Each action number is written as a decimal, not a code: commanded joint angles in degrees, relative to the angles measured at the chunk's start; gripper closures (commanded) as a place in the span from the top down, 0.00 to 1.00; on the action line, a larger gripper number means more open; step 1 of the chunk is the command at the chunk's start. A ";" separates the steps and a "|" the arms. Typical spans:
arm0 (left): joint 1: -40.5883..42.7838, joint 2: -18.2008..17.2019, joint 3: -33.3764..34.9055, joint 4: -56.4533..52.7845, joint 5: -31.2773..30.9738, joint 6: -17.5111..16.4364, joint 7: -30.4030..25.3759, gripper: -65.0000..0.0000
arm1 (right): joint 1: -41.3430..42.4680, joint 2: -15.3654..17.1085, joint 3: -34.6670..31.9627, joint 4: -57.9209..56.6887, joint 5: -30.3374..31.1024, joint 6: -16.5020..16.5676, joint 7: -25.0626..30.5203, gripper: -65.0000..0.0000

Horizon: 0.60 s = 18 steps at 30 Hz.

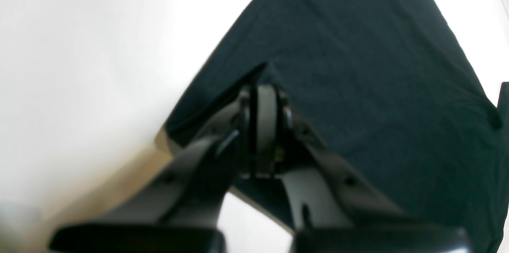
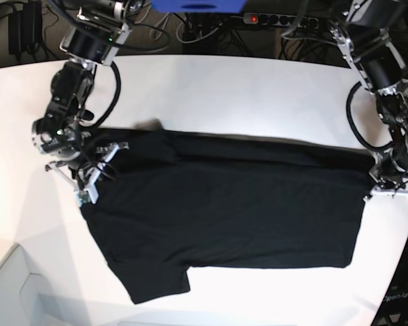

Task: Layout the t-shirt on the table in an organized manner, then fold the t-shirt properly
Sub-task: 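Lift the collar-side edge with both grippers and fold it toward the hem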

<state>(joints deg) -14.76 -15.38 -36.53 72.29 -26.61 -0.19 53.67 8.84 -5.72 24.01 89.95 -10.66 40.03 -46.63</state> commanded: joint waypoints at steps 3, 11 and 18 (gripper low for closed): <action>-1.28 -1.02 -0.17 0.81 -0.60 -0.12 -1.05 0.00 | 2.37 0.13 -0.05 0.90 0.68 -0.03 1.14 0.00; -2.33 -0.93 -0.08 -1.30 -0.60 -0.12 -1.05 0.00 | 4.21 0.40 0.03 -1.20 0.68 -0.03 1.14 0.00; -3.74 -1.02 -0.17 -4.20 -0.69 -0.12 -1.23 0.00 | 4.13 0.40 -0.05 -1.47 0.68 -0.03 1.14 0.00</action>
<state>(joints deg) -17.04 -15.31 -36.64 67.24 -26.61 -0.16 53.41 11.70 -5.56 24.10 87.57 -10.66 40.05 -46.70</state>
